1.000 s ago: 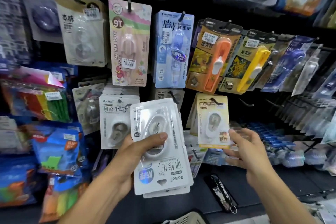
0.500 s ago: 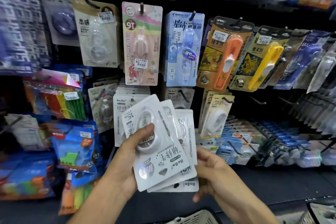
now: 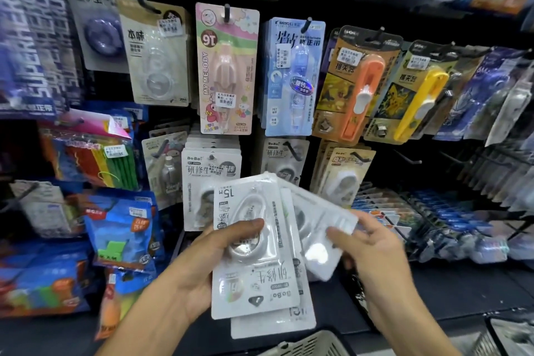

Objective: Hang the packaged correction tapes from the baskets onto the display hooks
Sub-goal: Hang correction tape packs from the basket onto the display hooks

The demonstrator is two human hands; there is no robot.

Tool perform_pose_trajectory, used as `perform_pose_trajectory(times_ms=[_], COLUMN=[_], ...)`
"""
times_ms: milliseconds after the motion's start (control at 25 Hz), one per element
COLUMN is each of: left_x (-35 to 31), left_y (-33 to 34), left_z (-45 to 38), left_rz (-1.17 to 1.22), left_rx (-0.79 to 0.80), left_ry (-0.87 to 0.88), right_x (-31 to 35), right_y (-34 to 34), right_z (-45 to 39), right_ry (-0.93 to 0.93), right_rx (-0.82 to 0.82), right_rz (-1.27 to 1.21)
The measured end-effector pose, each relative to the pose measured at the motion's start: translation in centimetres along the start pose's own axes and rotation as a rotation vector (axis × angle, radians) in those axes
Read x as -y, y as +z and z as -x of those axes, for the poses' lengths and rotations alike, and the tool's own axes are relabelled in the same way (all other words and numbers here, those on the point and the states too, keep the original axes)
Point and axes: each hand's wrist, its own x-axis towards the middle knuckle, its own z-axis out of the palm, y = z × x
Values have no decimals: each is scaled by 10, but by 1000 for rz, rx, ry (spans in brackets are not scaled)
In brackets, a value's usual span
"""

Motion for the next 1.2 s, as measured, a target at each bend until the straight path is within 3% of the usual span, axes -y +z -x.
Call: perform_pose_trajectory(times_ms=[80,160,200,280,400,480,600,760,920,1040,1120,1200], left_x=[-4,-10,-11,-10,-1,4,4,2,6,9,5,0], left_y=[-3,-8,-12,-13,-5,-1,0,-4,2,7,7,2], left_z=[0,0,-1,-1,-2,-1,1,0,1,2,2,-1], left_rz=[-38,-102,-155,-286,-334,-379,-350,-323,-322,-316,-244,-177], left_rx=[-41,-158,-204,-244,-130,-48,46,-80,20,96,19,-95], left_ry=[59,172,222,267,219,206,252,249,212,223,279,361], right_x=[12,28,39,61,72,63,55,63,58,50,43,27], right_y=[-13,-32,-40,-44,-19,8,31,21,35,56,55,49], right_z=[-7,-16,-19,-24,-29,-32,-36,-42,-39,-38,-33,-17], right_ry=[-158,-339,-390,-359,-330,-392,-459,-251,-245,-315,-179,57], right_rx=[-188,-278,-237,10,347,369,299,354,357,196,65,221], right_rz=[-109,-77,-41,82,445,572,520,173,306,270,100,-44])
